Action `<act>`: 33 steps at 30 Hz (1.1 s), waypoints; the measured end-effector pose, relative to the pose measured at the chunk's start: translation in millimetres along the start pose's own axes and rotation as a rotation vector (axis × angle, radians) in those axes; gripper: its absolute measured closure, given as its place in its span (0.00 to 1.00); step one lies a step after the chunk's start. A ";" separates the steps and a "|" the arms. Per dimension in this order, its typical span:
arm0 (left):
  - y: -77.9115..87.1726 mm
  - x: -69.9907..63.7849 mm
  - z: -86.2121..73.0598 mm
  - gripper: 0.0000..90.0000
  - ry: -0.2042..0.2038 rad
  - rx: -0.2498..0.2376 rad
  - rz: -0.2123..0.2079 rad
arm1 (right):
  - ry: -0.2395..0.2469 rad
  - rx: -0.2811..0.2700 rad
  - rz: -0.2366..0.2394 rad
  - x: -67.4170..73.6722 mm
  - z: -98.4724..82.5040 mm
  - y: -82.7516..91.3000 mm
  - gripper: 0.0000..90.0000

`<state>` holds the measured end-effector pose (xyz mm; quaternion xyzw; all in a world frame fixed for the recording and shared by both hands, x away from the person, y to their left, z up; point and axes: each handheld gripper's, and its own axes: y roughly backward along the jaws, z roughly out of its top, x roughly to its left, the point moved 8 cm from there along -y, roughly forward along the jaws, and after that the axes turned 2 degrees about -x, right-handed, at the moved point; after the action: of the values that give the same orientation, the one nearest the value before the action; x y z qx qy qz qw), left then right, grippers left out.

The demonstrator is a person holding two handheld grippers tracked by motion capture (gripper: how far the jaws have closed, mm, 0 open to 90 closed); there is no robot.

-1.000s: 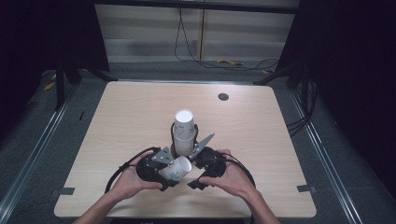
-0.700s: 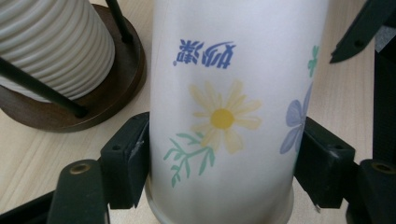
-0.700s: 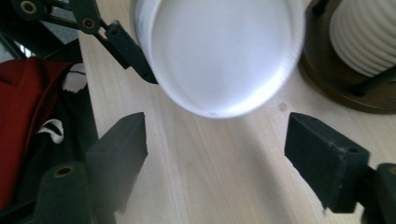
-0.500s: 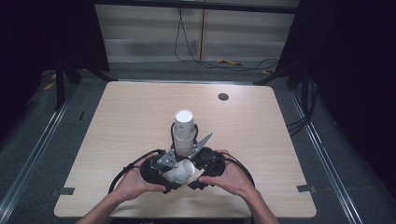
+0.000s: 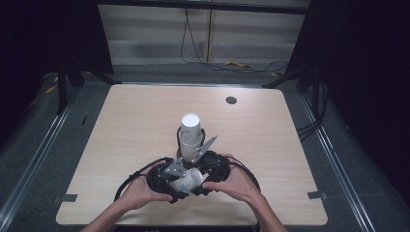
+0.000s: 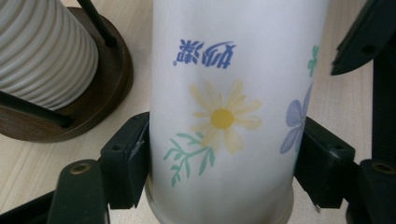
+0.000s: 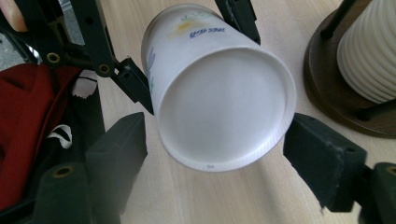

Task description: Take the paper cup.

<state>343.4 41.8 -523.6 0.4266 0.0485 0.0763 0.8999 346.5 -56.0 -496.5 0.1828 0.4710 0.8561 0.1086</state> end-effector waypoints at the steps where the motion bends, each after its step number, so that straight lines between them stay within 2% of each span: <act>1: 0.1 -0.4 0.0 0.31 -0.001 0.002 0.000 | 0.004 0.006 0.001 -0.2 -0.3 -0.2 0.26; 4: 0.9 -4.2 2.5 0.31 0.001 -0.017 -0.023 | 0.001 0.003 0.018 2.6 0.2 -0.8 0.29; 7: 2.3 -4.7 3.5 0.31 -0.029 -0.002 0.001 | 0.014 -0.010 0.036 5.4 2.3 1.0 0.34; 9: 2.0 -5.5 3.6 0.31 -0.026 -0.006 -0.001 | 0.015 -0.024 0.045 6.2 3.5 1.9 0.36; 11: 1.4 -5.5 3.4 0.32 -0.034 -0.004 -0.002 | 0.027 -0.025 0.050 5.4 3.3 1.9 0.36; 13: 1.2 -6.5 3.4 0.32 -0.036 -0.003 -0.007 | 0.008 -0.022 0.051 6.1 3.4 1.2 0.34; 16: 2.3 -8.8 5.5 0.32 -0.029 -0.024 -0.025 | 0.008 -0.018 0.060 6.5 3.3 1.0 0.30; 19: 4.9 -8.5 5.9 0.32 -0.028 -0.034 -0.017 | 0.033 -0.035 0.060 6.7 4.3 3.2 0.35; 22: 7.0 -8.4 5.3 0.32 -0.049 -0.037 -0.013 | 0.026 -0.045 0.068 7.8 4.6 4.2 0.37; 25: 8.1 -8.7 4.6 0.31 -0.053 -0.046 -0.017 | 0.036 -0.044 0.076 8.6 4.2 5.5 0.38; 33: 10.3 -8.4 5.8 0.29 -0.039 -0.079 -0.033 | 0.010 -0.051 0.097 8.9 2.6 8.7 0.39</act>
<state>335.0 42.3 -511.8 0.3913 0.0348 0.0549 0.9180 339.4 -55.4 -486.0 0.1983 0.4403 0.8729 0.0694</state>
